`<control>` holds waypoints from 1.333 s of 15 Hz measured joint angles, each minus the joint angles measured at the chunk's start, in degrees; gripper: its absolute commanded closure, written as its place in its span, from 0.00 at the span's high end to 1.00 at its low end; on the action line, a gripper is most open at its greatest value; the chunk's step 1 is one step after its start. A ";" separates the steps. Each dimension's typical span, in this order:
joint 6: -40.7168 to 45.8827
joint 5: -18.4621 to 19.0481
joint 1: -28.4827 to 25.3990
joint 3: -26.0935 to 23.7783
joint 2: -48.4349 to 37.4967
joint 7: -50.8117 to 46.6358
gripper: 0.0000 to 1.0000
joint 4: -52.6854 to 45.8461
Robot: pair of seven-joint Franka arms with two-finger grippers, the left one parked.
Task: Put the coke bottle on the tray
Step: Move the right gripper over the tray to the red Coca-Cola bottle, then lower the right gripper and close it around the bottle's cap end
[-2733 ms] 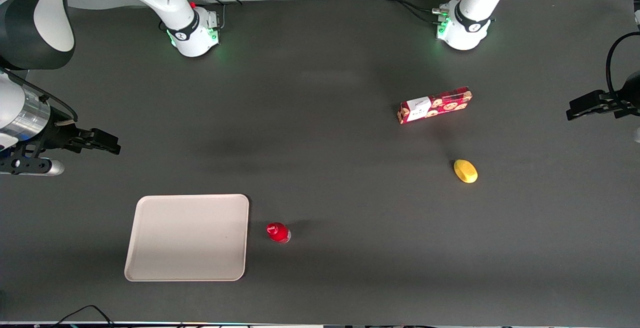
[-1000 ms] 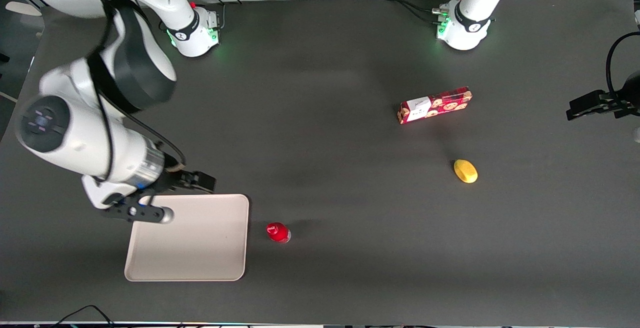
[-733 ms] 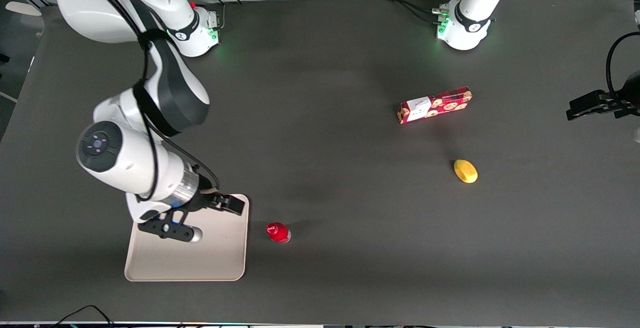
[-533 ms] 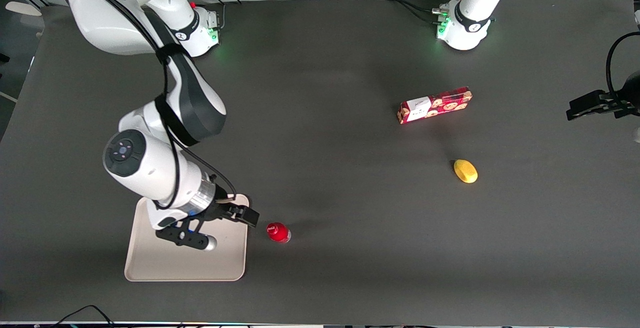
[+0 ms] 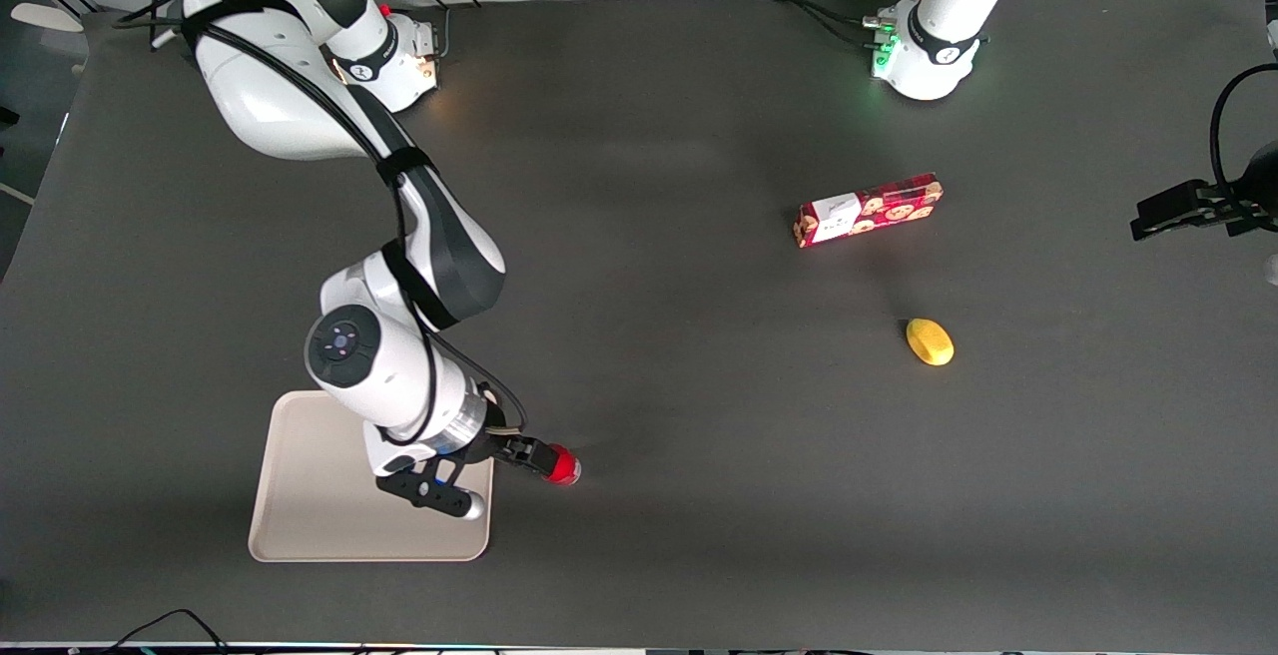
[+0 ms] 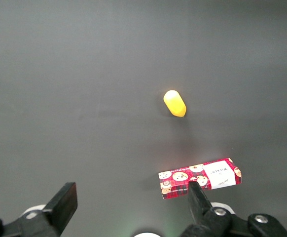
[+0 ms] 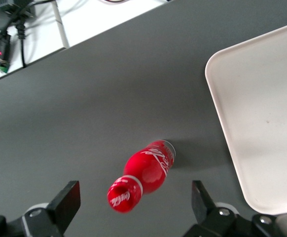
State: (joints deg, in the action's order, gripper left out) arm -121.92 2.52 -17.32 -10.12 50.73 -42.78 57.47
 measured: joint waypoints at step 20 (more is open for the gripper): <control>-4.04 1.06 -1.74 0.05 3.73 -1.54 0.00 -1.31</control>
State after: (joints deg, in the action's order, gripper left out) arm -125.95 3.57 -19.06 -10.07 54.47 -44.32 56.16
